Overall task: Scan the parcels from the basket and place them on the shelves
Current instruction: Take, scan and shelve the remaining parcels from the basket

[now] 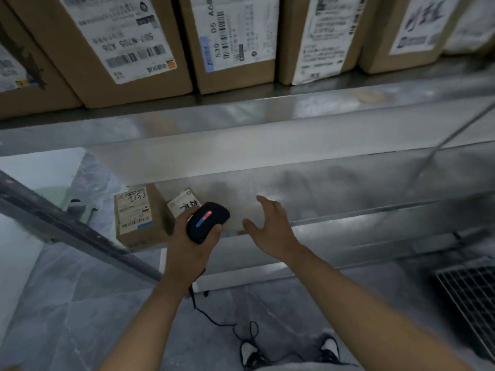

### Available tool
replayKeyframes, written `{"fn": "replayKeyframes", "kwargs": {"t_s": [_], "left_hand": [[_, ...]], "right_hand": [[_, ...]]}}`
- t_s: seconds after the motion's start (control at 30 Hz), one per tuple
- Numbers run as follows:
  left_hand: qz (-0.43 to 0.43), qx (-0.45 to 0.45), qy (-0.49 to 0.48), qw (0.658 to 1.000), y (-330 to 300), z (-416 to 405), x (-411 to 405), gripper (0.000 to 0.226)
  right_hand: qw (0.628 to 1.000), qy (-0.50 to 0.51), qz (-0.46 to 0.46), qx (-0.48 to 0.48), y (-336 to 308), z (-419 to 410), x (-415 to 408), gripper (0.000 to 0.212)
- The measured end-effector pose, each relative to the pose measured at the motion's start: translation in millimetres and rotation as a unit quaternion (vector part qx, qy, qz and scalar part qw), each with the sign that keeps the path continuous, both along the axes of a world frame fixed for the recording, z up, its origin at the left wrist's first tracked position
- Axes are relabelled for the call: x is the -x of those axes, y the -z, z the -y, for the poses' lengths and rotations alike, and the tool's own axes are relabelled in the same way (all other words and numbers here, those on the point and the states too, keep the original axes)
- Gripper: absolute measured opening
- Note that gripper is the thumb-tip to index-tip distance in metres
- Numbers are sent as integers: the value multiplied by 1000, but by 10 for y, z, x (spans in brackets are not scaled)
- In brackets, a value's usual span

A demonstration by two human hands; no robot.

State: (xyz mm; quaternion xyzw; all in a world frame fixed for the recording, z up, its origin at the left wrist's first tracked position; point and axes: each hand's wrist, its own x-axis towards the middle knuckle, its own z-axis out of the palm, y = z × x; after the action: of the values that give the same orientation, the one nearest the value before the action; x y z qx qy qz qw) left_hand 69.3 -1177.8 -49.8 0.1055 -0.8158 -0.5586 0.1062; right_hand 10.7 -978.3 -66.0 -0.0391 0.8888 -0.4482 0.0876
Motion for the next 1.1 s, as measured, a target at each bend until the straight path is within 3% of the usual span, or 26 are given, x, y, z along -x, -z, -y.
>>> {"fn": "replayKeyframes", "kwargs": {"t_s": [0.13,0.43,0.63,0.77,1.1], "left_hand": [[1,17,36,999,-9,-428,173,50],[-7,23,183,983,-141,-1848,439,51],[11,21,282,959,-163,-2861,514,59],[3,30,337,941,-167,-3572,444,53],[1,16,433,901,-241,-5210,187,54]], "right_hand": [[999,45,-4,13,-65,-520,-115,74],[981,194,-25,19,-139,-1977,-498,72],[947,317,-23,44,-180,-2921,-900,71],[924,381,-26,22,-172,-3560,-1223,69],[868,494,-40,28,-168,-4921,-1983,67]]}}
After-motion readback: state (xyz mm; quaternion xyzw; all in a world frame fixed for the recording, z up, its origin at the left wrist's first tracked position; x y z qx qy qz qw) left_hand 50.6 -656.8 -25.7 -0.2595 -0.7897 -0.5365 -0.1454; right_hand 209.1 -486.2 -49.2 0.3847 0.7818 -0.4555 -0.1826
